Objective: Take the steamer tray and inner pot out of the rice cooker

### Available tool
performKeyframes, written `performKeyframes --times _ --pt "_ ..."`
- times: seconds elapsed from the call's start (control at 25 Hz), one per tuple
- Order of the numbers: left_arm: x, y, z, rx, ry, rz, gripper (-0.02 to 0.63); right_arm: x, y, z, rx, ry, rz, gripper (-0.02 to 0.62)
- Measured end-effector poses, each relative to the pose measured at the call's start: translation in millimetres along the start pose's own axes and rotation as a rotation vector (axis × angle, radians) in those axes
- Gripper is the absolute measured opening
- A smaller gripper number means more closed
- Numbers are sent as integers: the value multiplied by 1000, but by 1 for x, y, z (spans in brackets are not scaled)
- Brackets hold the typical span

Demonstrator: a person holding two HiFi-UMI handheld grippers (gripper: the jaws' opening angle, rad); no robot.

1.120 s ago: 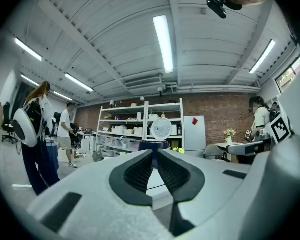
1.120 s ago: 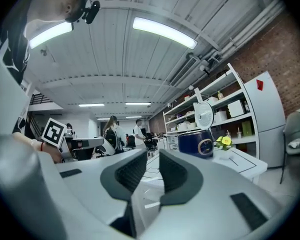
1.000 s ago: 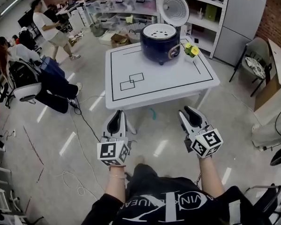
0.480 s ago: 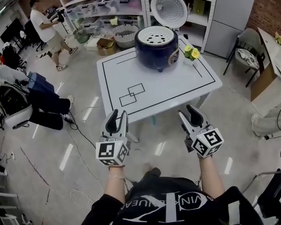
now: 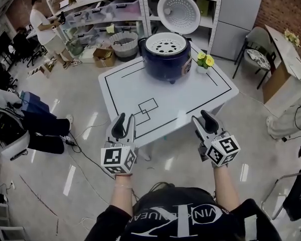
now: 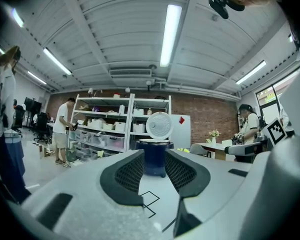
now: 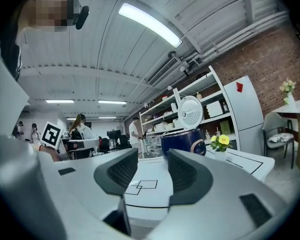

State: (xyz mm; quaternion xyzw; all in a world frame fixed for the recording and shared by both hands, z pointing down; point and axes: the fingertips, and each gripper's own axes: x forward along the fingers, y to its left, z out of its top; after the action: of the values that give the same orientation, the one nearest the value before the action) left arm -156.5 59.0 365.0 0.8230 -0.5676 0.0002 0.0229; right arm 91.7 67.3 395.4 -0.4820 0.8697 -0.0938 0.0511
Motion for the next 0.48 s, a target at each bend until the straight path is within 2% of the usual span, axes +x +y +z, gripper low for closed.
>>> performKeyframes --times 0.24,0.48 --pt "20 16 -1 2 3 -61 110 17 3 1 0 -13 -47 172" --pt "43 16 -16 -45 32 -108 110 27 -11 -4 19 20 -91 172"
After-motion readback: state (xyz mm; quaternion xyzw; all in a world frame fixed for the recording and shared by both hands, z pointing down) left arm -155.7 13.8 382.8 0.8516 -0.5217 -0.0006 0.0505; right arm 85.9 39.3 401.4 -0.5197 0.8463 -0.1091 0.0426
